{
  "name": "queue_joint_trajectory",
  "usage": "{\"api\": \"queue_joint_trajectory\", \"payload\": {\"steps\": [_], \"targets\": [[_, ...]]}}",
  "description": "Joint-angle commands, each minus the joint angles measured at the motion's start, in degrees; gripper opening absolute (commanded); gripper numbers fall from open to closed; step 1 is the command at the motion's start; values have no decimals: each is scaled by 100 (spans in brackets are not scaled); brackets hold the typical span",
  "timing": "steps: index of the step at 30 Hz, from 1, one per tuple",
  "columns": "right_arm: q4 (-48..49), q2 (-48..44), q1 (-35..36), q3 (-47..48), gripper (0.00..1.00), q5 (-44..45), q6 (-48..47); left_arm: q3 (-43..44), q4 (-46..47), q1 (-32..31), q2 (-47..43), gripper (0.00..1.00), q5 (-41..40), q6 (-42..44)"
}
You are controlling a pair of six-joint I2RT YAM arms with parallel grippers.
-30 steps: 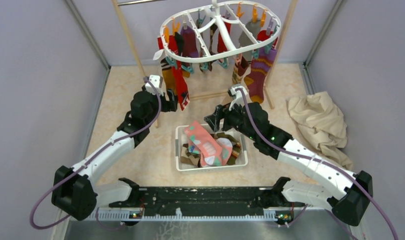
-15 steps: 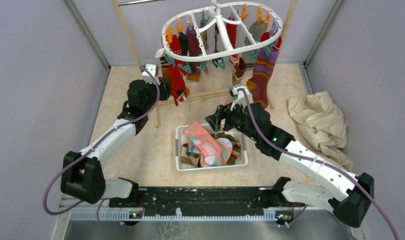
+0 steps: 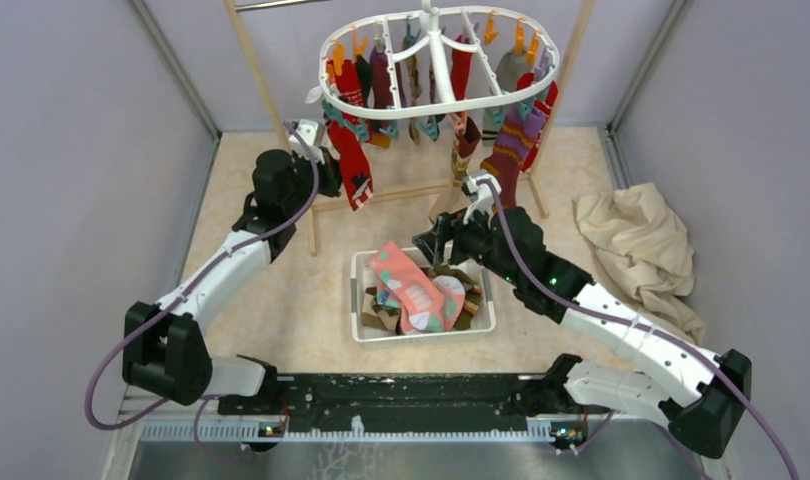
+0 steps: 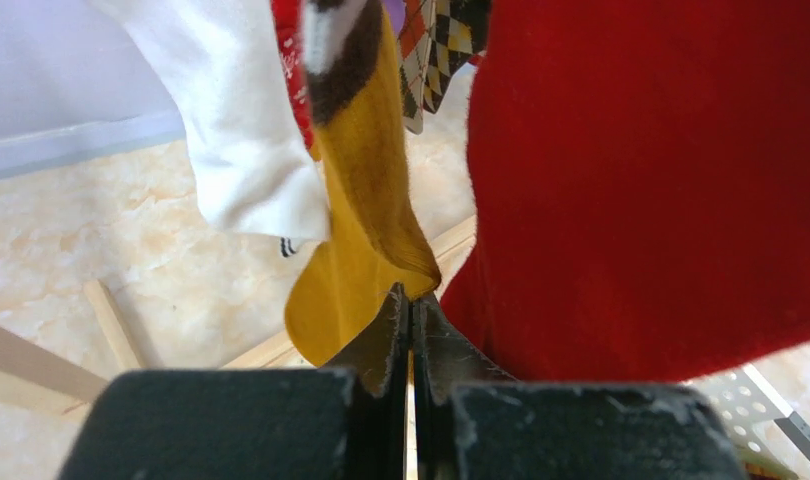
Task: Remove the socks clipped to the hanger
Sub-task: Adjust the hanger on the clothesline.
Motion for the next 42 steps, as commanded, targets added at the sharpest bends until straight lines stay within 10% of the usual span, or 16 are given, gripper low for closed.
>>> {"api": "queue_joint_trajectory", "payload": {"steps": [1, 26, 42], "targets": [[125, -103, 88, 49, 68, -207, -89, 175, -641, 26, -377, 0, -117, -22], [322, 507, 803, 493, 67, -114, -171, -161, -2224, -363, -2021, 0, -893, -347], [673, 686, 1077, 477, 67, 173, -124, 374, -2667, -2386, -1777, 0, -2158, -716]]}}
